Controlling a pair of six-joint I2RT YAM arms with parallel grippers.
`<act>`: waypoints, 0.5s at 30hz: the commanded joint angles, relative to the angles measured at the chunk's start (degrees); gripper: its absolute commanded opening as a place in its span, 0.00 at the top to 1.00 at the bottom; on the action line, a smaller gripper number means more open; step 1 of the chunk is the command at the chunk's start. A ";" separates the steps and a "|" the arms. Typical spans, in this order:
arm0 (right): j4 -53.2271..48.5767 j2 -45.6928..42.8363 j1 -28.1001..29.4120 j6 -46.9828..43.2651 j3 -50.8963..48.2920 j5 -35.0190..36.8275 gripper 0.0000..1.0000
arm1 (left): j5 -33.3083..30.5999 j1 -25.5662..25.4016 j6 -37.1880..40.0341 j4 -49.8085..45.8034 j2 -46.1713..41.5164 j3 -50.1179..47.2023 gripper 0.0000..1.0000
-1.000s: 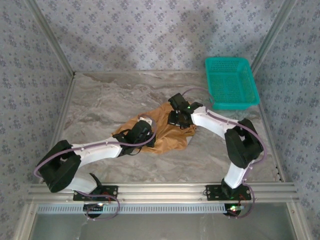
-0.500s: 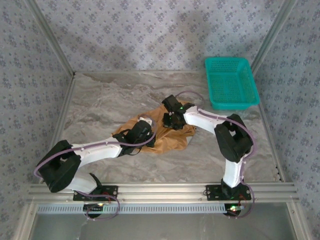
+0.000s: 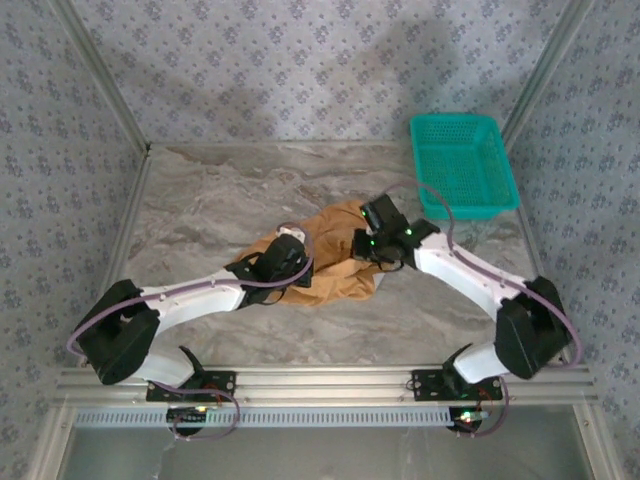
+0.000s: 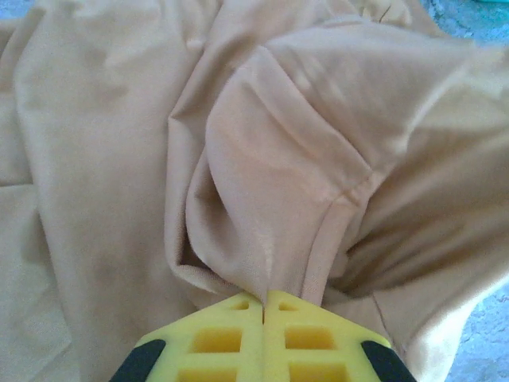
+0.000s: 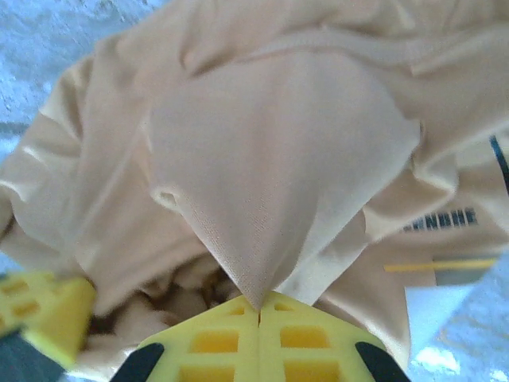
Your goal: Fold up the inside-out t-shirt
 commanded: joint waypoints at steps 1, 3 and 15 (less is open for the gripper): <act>2.83 -1.72 1.39 2.53 -10.07 -0.63 1.00 | 0.26 -0.14 -1.08 0.33 0.96 0.84 0.99; 5.92 -2.68 1.70 4.31 -15.02 -0.92 1.00 | 0.36 -0.22 -0.83 0.27 0.81 0.58 0.91; 8.52 -4.73 2.88 5.11 -15.37 2.22 1.00 | 7.84 -3.64 18.61 -7.83 -1.70 8.48 0.56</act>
